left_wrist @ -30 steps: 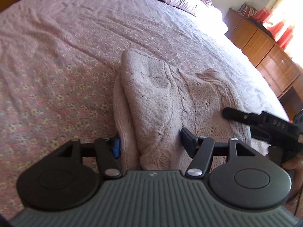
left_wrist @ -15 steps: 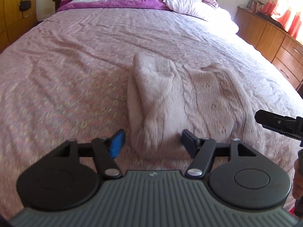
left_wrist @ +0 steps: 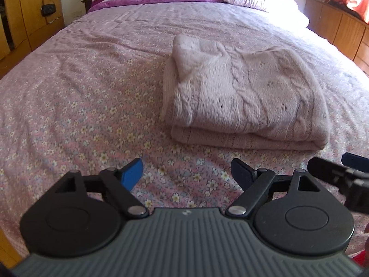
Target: Fold small clothes
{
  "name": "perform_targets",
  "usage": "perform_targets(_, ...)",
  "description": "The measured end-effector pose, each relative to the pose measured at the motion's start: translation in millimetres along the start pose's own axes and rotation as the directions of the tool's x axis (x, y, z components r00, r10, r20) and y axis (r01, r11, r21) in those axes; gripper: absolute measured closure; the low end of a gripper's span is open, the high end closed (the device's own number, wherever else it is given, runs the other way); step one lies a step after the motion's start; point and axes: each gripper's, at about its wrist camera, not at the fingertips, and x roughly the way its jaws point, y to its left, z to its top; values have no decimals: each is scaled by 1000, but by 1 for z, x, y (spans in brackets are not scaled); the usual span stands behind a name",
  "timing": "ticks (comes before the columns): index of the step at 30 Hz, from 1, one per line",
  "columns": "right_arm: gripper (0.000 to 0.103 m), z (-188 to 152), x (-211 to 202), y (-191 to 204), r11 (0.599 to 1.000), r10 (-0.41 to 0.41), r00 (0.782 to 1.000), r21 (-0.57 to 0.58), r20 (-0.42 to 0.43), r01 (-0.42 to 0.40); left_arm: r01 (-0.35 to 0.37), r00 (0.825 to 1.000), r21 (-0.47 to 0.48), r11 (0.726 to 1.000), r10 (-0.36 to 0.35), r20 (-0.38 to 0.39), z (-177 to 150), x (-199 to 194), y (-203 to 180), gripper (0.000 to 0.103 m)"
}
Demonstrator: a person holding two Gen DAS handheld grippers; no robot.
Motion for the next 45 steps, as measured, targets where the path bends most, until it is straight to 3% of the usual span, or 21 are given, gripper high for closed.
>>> perform_targets(7,0,-18,23,1,998,-55,996,13,-64,56,-93,995,8,996,93,-32,-10,17,-3,18)
perform_targets(21,0,-30,39,-7,997,-70,995,29,-66,72,-119,993,-1,993,119,-27,-16,28,-2,10)
perform_targets(45,0,-33,40,-7,997,-72,996,27,-59,74,-111,993,-2,994,110,-44,-13,31,-1,10)
